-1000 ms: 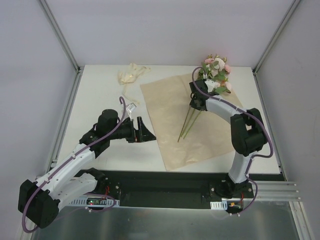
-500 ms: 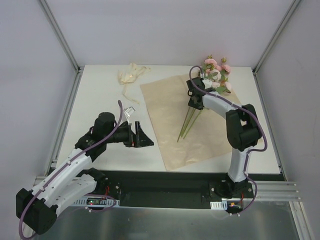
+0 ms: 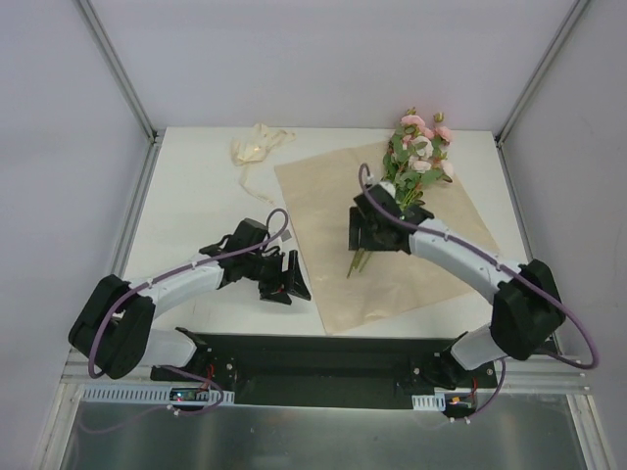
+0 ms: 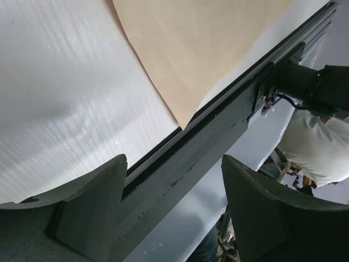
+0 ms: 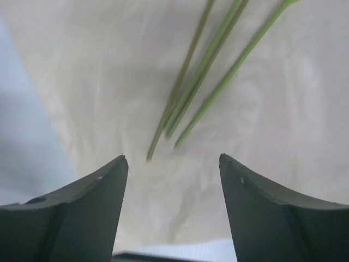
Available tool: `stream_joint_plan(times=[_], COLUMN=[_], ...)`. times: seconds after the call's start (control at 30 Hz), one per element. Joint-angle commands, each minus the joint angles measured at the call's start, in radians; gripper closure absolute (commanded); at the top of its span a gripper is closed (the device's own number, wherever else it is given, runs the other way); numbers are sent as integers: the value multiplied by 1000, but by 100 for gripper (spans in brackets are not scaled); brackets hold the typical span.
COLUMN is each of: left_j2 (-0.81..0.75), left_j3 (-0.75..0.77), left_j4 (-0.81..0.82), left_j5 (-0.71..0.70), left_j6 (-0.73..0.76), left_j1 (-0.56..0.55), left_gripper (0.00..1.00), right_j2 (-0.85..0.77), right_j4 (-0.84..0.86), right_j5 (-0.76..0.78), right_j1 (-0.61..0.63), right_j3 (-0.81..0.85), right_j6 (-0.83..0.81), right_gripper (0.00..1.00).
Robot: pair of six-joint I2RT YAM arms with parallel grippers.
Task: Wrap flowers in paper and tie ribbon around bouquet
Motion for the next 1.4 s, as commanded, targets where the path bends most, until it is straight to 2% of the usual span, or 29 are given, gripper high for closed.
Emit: stream_joint_plan(times=[0.0, 0.07, 0.17, 0.2, 0.23, 0.33, 0.47, 0.73, 0.87, 0.97, 1.0, 1.2, 1.23, 1.37], left_j2=[-5, 5, 68, 93, 102, 127, 166, 393, 487, 474, 464, 421, 424, 432], left_j3=[-61, -80, -74, -92, -112, -207, -256, -273, -284, -283, -281, -212, -201, -132], left_j4=[153, 191, 230, 251, 344, 487, 590, 863, 1001, 1015, 1012, 935, 935, 932], left_j5=[6, 6, 20, 16, 13, -32, -119, -168, -167, -175, -181, -161, -143, -95], left_j6=[-35, -69, -115, -131, -185, -306, -375, -595, -674, -685, -676, -651, -658, -675], left_j1=[-27, -52, -104, -115, -127, -167, -194, -312, -346, -356, -356, -356, -353, -352], left_gripper=[31, 30, 34, 43, 46, 53, 53, 55, 65, 73, 80, 89, 100, 100], right_j2=[-100, -124, -189, -207, -242, -317, -474, -633, -669, -672, -670, -647, -646, -631], right_j4=[-22, 35, 116, 120, 117, 130, 132, 90, 97, 124, 138, 274, 278, 288], right_j5=[-97, -112, -153, -144, -137, -110, -80, -61, -69, -89, -90, -172, -160, 50], right_j1=[181, 230, 238, 237, 240, 238, 237, 237, 238, 238, 238, 284, 333, 520], right_j3=[-183, -242, -349, -366, -371, -404, -452, -530, -570, -602, -612, -673, -672, -641], right_j6=[-29, 2, 40, 43, 45, 40, 36, 17, 42, 55, 59, -36, -59, -165], right_gripper=[29, 29, 29, 29, 30, 30, 29, 28, 28, 28, 28, 28, 28, 27])
